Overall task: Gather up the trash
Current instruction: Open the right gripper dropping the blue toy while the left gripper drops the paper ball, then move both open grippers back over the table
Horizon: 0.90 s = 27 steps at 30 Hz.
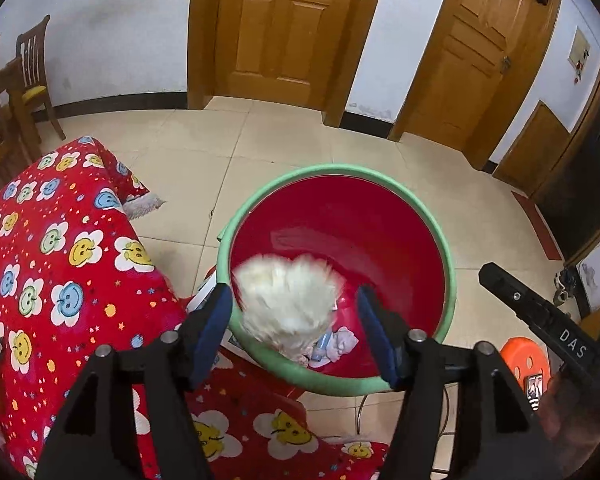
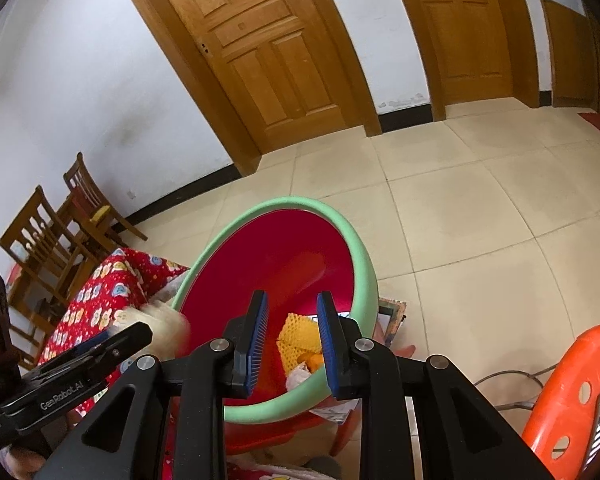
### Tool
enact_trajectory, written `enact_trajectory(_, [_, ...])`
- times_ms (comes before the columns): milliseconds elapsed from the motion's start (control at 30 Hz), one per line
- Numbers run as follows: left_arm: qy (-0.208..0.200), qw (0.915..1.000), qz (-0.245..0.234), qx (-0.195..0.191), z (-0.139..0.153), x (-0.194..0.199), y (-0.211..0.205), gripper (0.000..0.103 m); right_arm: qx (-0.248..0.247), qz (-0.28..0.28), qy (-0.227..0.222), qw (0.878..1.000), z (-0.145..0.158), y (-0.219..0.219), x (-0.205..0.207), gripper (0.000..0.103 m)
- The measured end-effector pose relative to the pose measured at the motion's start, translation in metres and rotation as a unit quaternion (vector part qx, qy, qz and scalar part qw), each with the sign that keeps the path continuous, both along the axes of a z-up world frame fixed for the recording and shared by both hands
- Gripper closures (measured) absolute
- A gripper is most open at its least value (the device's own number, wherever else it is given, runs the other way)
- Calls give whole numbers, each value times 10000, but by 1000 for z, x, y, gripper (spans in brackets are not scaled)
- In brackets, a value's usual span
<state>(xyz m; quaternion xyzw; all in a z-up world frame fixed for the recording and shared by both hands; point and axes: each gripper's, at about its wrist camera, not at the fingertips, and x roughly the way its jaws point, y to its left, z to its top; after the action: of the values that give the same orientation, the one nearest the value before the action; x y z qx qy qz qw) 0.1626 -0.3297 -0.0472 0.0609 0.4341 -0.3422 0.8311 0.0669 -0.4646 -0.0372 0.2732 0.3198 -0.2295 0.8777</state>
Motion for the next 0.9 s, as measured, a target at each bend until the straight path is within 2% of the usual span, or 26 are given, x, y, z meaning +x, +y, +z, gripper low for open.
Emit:
enact_trajectory(100, [52,10000,46,-10,1,0,4,38,-6,-1,-7,10000,1,2,-1,77])
enact_trajectory(233, [105,9997,179,-89,5,-3,17,38,-4,60,-41,10000,4,7,-1,68])
enact_trajectory(433, [102,9988,455,-122,14,-10,45,38,-19,266,-138,9995,12,22,-3,60])
enact_trajectory(900, [-86,9915,1286,-161,32,-24,140,38,-32,870,-188,9960,25,70,2,56])
